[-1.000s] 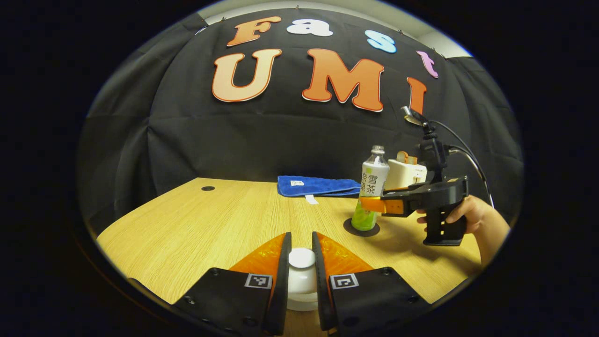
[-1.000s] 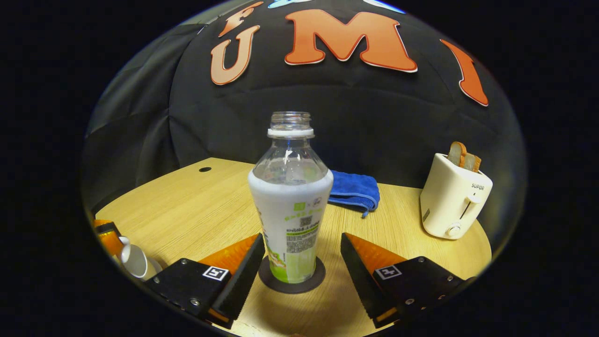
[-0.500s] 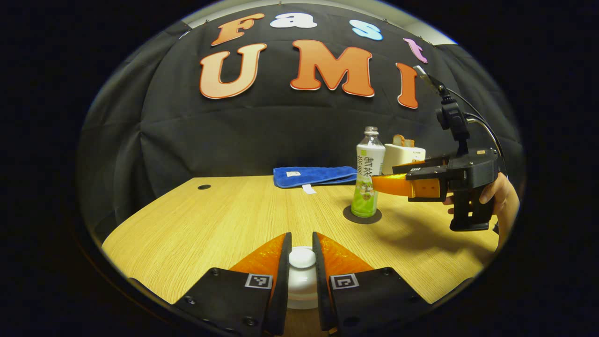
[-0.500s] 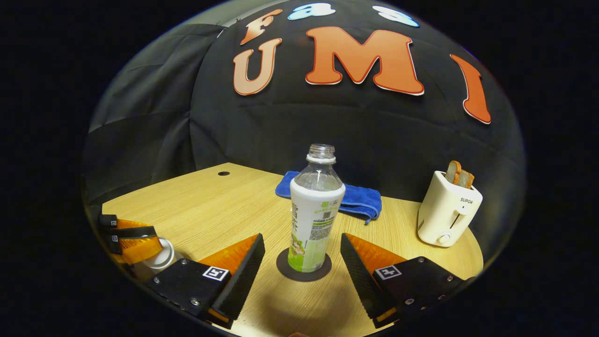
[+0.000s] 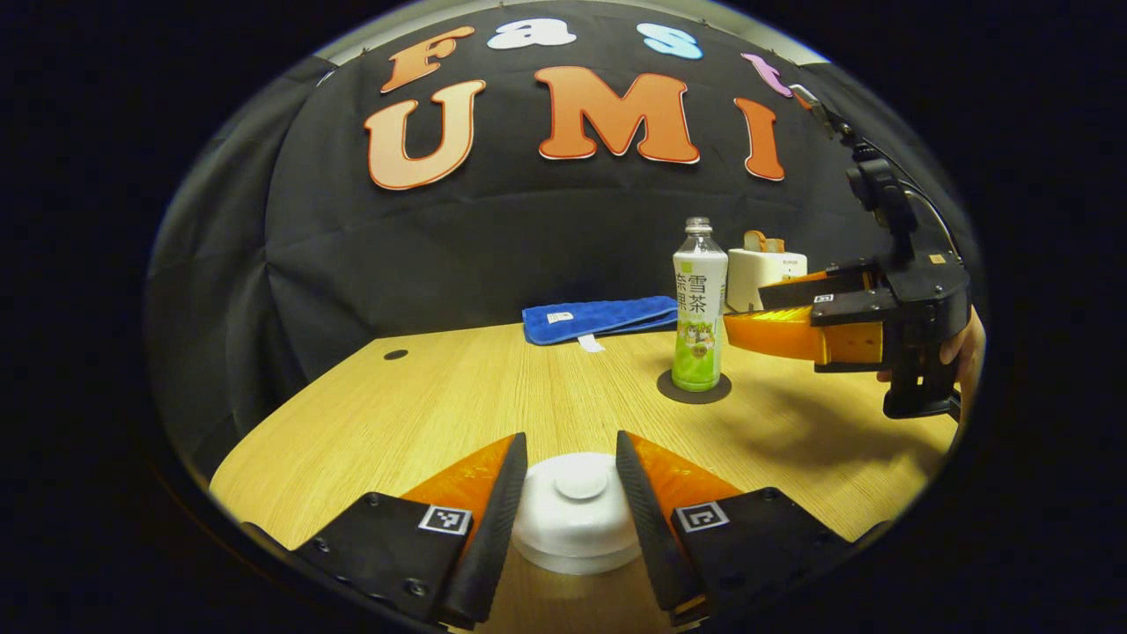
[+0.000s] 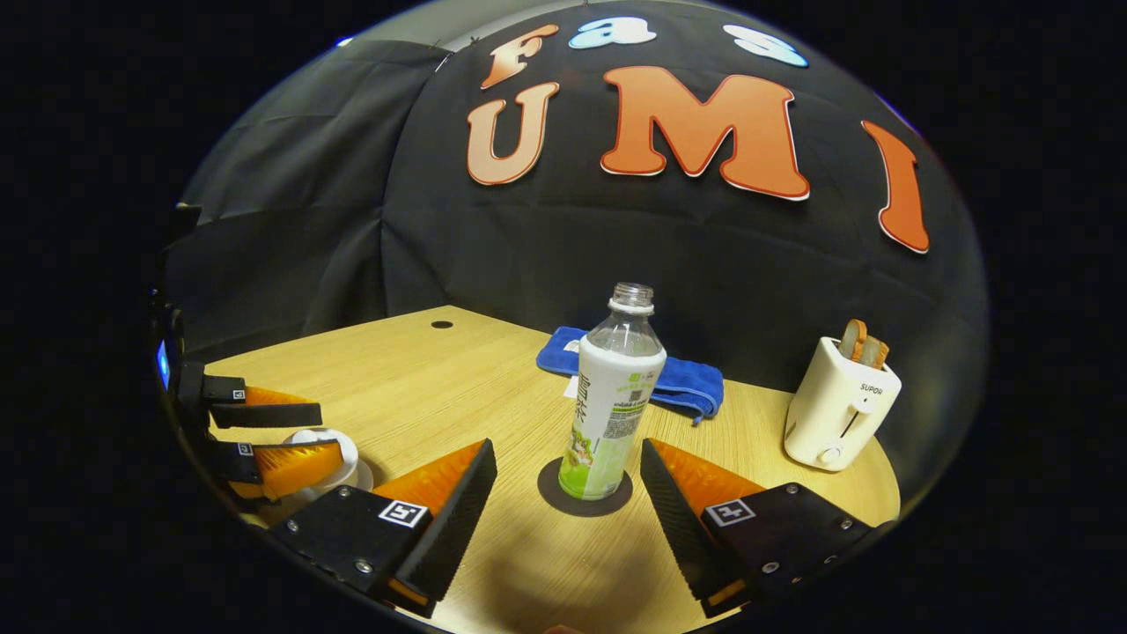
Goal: Open the teacup lid with one hand, grasp the water bottle and pour water into the teacup with the other hand; after pouring, place the water bottle on the coaster and then close the teacup lid.
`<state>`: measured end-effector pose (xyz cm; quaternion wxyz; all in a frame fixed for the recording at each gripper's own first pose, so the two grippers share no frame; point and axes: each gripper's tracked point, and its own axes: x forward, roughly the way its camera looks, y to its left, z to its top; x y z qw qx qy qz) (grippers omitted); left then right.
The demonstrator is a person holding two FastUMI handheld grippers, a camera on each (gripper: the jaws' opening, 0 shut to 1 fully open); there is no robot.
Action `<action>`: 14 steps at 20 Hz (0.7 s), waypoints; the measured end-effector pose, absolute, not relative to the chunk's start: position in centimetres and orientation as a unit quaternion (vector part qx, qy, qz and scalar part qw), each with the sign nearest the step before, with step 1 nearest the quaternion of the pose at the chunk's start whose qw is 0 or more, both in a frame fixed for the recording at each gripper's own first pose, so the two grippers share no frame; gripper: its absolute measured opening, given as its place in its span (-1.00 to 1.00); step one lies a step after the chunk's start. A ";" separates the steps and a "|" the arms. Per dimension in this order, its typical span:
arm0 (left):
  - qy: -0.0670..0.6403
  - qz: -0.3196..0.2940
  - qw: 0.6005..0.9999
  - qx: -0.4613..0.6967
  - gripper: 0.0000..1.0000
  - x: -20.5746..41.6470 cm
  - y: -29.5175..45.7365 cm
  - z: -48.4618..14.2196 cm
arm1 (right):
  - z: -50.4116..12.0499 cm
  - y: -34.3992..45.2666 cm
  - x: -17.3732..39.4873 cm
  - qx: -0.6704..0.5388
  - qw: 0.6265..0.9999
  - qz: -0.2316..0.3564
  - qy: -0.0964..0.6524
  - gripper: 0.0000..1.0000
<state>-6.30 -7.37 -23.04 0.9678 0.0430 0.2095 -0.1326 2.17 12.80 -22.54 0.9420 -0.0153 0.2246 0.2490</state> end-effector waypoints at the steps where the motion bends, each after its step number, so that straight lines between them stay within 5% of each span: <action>1: 0.202 -0.132 0.970 0.044 0.22 -6.3 -7.2 -22.5 | -22.4 12.7 1.9 -0.009 0.942 0.250 0.223 0.97; 14: 0.006 -0.092 0.995 -0.033 0.79 -3.3 -4.3 -6.3 | -14.4 9.4 -0.3 0.034 0.969 0.198 0.144 0.96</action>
